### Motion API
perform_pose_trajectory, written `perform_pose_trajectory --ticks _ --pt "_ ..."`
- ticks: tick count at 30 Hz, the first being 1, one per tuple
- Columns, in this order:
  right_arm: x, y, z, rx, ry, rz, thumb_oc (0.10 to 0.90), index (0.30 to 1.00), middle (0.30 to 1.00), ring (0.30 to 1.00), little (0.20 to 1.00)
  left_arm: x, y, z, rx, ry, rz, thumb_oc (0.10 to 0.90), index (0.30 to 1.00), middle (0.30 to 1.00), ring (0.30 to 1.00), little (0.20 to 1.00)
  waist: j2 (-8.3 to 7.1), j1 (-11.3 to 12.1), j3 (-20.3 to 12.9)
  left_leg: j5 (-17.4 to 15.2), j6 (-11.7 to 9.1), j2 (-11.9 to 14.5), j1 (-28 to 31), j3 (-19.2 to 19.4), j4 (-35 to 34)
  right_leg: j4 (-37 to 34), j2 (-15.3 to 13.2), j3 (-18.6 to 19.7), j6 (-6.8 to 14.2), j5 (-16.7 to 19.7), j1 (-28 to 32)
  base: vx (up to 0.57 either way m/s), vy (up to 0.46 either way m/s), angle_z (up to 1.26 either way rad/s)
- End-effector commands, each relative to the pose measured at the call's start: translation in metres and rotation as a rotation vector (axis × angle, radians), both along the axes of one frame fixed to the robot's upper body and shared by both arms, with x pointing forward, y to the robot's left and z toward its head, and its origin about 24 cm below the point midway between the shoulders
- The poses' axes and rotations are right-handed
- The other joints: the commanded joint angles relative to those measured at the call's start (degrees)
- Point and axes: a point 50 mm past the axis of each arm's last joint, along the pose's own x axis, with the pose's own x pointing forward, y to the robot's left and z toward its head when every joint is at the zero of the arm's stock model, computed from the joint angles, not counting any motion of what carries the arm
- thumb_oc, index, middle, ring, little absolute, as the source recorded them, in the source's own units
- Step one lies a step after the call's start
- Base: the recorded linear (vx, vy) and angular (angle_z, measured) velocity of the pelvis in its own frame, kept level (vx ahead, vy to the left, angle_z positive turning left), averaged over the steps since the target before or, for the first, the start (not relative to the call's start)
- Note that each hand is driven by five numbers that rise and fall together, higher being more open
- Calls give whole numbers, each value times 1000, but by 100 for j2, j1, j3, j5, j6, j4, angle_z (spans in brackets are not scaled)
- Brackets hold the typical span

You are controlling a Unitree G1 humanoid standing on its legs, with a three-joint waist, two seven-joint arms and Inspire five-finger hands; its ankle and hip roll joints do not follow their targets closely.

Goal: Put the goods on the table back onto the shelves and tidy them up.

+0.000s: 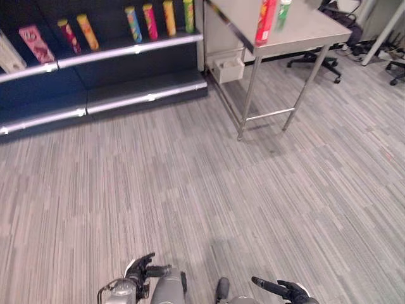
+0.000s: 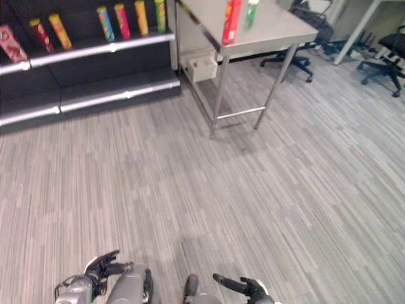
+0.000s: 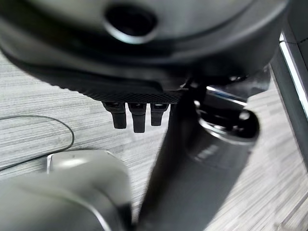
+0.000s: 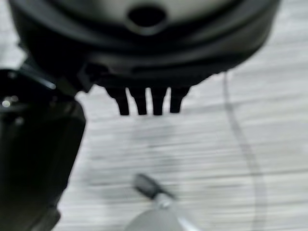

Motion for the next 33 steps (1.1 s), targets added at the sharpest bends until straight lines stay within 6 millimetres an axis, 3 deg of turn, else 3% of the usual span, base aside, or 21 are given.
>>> perform_pose_trajectory --ticks 1,2,3,4,8,10,11,13,15,16,17,18,19,20,24,25,29,32,33 --pt "4 -26 13 -77 -77 -4 800 900 900 900 900 -23 11 -5 40 44 23 800 900 900 900 900 162 208 -257 656 150 26 -42 45 -854 32 -58 74 418 -192 919 469 177 11" --pt "12 -25 15 -76 -99 9 800 900 900 900 900 -25 14 -5 41 49 39 800 900 900 900 900 175 292 -325 759 107 64 6 109 -1310 32 6 206 475 -284 1068 485 198 -2" --pt "13 -23 15 -72 -103 12 800 900 900 900 900 -29 15 -6 43 59 45 800 900 900 900 900 192 302 -400 913 94 94 84 185 -1313 32 41 236 520 -349 1159 729 365 -52" --pt "15 -17 14 -59 -100 37 800 900 900 900 900 -36 22 -7 68 80 49 800 900 900 900 900 52 393 -611 837 230 -32 293 304 -1257 81 -149 413 609 -363 1315 509 275 -95" --pt "16 -9 11 -47 -85 76 800 900 900 900 900 -36 28 -6 86 84 50 800 900 900 900 900 -104 481 -729 554 477 -238 523 449 -1165 786 -452 469 793 -389 1189 329 217 -73" --pt "17 -6 10 -41 -79 85 800 900 900 900 900 -29 31 -3 93 66 48 800 900 900 900 900 -151 468 -715 273 675 -412 666 508 -1030 1703 -641 497 977 -66 792 243 255 -21" --pt "19 -5 11 -37 -81 81 800 900 900 900 900 -27 32 -2 100 63 49 800 900 900 900 900 -163 440 -672 125 786 -506 740 564 -951 2235 -752 502 1077 309 603 194 252 -25" --pt "23 -5 12 -39 -88 79 800 900 900 900 900 -23 33 0 103 49 54 800 900 900 900 900 -70 341 -572 -74 967 -613 1056 623 -950 3202 -1041 361 1175 1012 149 198 285 -19" --pt "19 -5 10 -38 -78 59 800 900 900 900 900 -23 35 1 114 53 51 800 900 900 900 900 103 249 -530 -242 1100 -667 1393 662 -1046 3994 -1349 3 1180 1344 -151 289 316 17" --pt "13 -4 7 -32 -61 54 800 900 900 900 900 -20 36 2 115 42 53 800 900 900 900 900 190 146 -485 -360 1102 -712 1745 662 -1229 3993 -1606 -318 1098 1122 -415 280 218 21" --pt "13 -4 7 -32 -61 54 800 900 900 900 900 -20 36 2 115 42 53 800 900 900 900 900 188 139 -476 -360 1101 -716 1754 656 -1230 3997 -1611 -325 1098 1115 -404 371 148 -18" --pt "9 -5 6 -40 -46 52 800 900 900 900 900 -16 35 3 115 32 43 800 900 900 900 900 251 70 -418 -442 1043 -702 1898 618 -1274 3350 -1643 -614 997 831 -585 169 19 -14" --pt "9 -6 6 -40 -46 52 800 900 900 900 900 -16 34 3 115 32 43 800 900 900 900 900 254 64 -411 -443 1040 -699 1904 611 -1273 3343 -1640 -624 994 831 -570 325 -15 -19" --pt "8 -7 6 -46 -42 48 800 900 900 900 900 -13 34 4 123 25 24 800 900 900 900 900 268 -23 -334 -537 953 -708 2030 548 -1305 2412 -1548 -688 963 738 -746 253 -69 9" --pt "4 -5 4 -36 -30 40 800 900 900 900 900 -2 31 8 135 0 -6 800 900 900 900 900 128 -259 -208 -794 767 -752 2378 383 -1335 474 -1196 -256 1178 1294 -1119 368 -118 19" --pt "1 -4 3 -32 -19 39 800 900 900 900 900 1 30 9 135 -13 -15 800 900 900 900 900 90 -378 -187 -961 695 -731 2576 305 -1335 67 -1181 -31 1339 1581 -1409 472 -124 50" --pt "-8 -6 0 -32 13 46 800 900 900 900 900 0 24 7 124 -8 -50 800 900 900 900 900 23 -455 -290 -1244 664 -780 2907 104 -1335 33 -1232 -170 1328 1782 -1349 385 -109 56" --pt "-11 -13 2 -46 15 44 800 900 900 900 900 -6 17 3 103 7 -57 800 900 900 900 900 112 -500 -421 -1367 578 -586 3051 -41 -1226 33 -1083 -216 1254 1774 -1176 452 -218 51" --pt "-6 -19 6 -57 -12 47 800 900 900 900 900 -4 11 4 90 -5 -90 800 900 900 900 900 199 -538 -502 -1289 381 -369 2901 -79 -572 85 -872 -276 1081 1555 -1003 426 -251 50"
